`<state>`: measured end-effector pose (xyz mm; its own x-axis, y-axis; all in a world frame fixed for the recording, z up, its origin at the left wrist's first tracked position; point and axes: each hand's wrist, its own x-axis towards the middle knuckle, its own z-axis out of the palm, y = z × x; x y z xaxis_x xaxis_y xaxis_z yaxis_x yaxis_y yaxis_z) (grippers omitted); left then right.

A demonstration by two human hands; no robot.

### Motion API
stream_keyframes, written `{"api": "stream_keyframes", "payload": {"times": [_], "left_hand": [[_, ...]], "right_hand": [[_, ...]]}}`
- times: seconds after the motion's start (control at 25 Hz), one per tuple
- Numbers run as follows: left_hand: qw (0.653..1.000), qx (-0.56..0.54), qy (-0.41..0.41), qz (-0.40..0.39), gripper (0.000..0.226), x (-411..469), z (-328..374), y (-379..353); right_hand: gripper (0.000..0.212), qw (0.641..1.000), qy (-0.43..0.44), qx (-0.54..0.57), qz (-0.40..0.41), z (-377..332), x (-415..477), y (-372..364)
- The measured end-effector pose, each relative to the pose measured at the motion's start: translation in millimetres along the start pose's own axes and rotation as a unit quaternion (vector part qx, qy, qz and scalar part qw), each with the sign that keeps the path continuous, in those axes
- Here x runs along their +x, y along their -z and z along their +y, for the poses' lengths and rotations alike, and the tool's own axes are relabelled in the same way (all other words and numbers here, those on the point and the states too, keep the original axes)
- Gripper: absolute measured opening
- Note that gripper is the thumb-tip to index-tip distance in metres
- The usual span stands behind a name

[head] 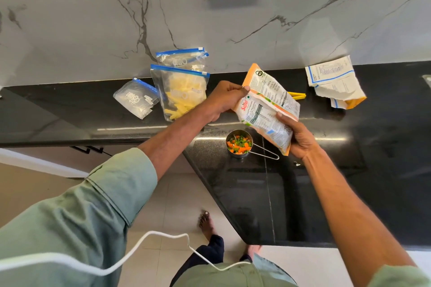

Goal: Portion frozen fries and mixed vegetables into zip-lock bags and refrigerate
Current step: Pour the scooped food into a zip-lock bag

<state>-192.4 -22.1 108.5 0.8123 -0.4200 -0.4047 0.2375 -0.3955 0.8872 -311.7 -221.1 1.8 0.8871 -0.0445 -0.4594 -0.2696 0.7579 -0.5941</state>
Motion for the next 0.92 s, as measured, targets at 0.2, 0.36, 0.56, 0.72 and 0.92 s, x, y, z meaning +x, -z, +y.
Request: {"api": "stream_keyframes", "payload": {"times": [0.2,0.36,0.56,0.72,0.92], "left_hand": [[1.000,0.000,-0.005,0.011,0.029,3.0,-16.4,5.2],[1.000,-0.011,0.007,-0.013,0.029,-0.5,-44.3,7.7],[0.999,0.003,0.031,-0.021,0.031,3.4,-72.3,-3.3],[0.998,-0.007,0.054,-0.018,0.032,3.9,-86.6,-7.2],[0.998,-0.022,0.055,-0.020,0.032,2.4,-90.7,-0.4]], "right_hand": [[0.059,0.996,-0.011,-0.087,-0.033,-1.3,-4.0,4.9],[0.075,0.977,0.067,-0.201,0.009,-5.6,-6.3,13.2],[0.085,0.895,0.191,-0.400,0.042,-20.0,-9.2,20.9],[0.085,0.850,0.231,-0.472,0.021,-25.7,-13.9,13.6],[0.083,0.826,0.259,-0.500,0.016,-25.9,-14.8,6.1]]}}
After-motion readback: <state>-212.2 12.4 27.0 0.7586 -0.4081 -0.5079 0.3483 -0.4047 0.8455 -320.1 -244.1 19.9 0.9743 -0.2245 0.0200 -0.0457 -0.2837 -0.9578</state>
